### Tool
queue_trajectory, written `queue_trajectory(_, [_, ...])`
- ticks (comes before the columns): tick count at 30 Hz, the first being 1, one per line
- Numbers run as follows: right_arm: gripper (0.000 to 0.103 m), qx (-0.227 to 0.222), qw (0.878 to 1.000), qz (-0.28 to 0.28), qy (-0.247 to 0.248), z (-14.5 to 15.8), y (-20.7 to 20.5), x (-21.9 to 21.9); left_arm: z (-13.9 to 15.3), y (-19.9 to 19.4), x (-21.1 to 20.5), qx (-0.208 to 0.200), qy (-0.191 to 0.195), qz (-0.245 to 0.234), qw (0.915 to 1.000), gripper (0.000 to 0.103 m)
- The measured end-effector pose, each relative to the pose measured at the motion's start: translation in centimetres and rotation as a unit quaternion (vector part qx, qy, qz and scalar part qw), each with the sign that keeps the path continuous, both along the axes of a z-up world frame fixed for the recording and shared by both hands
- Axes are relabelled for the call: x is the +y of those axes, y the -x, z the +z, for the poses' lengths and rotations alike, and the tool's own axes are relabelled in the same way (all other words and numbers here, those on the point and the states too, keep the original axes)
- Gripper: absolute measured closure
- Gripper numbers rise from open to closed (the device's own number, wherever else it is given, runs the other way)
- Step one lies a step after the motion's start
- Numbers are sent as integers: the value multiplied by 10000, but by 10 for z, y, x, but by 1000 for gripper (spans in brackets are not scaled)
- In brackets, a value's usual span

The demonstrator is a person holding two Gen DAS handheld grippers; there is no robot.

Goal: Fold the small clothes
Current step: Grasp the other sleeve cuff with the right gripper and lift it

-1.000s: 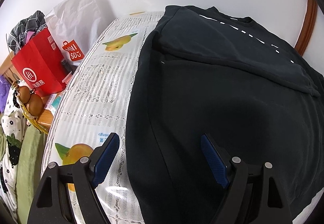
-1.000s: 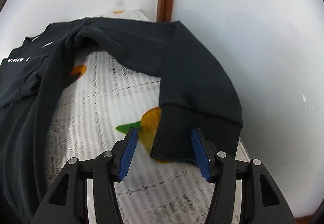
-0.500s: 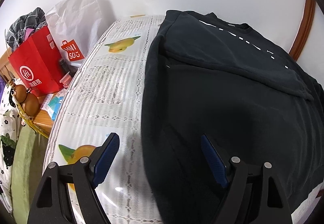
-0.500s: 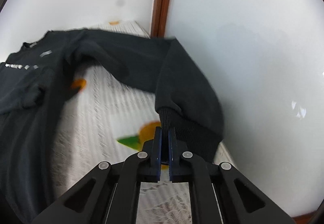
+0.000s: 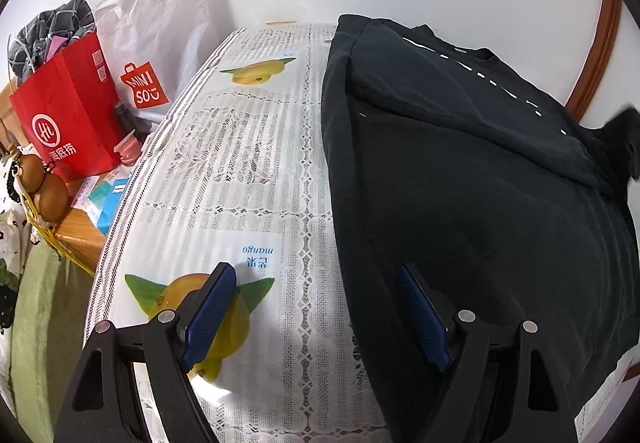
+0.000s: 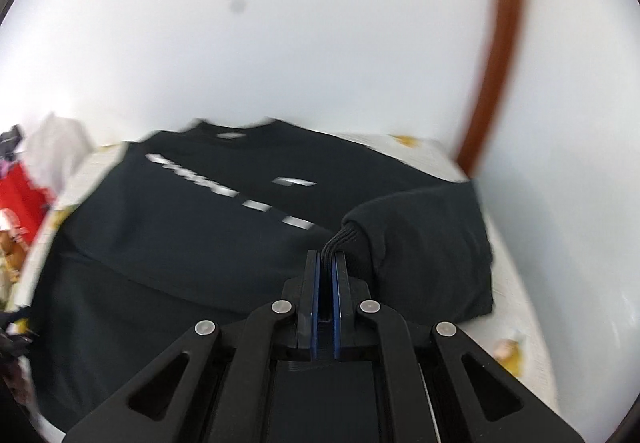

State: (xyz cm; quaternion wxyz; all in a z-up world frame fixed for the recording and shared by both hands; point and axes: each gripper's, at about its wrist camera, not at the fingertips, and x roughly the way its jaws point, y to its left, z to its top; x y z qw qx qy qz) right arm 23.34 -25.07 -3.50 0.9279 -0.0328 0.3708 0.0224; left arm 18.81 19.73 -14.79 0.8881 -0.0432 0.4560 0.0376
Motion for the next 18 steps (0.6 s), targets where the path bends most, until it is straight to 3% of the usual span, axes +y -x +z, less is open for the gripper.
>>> queue_trajectory(9, [98, 176, 9904, 1309, -400, 3, -56, 157, -3, 1, -2, -95, -99, -81, 9999, 18])
queue_trajectory(18, [98, 446, 9767, 1859, -974, -21, -108, 237, -5, 2, -4, -131, -202, -74, 9997, 13])
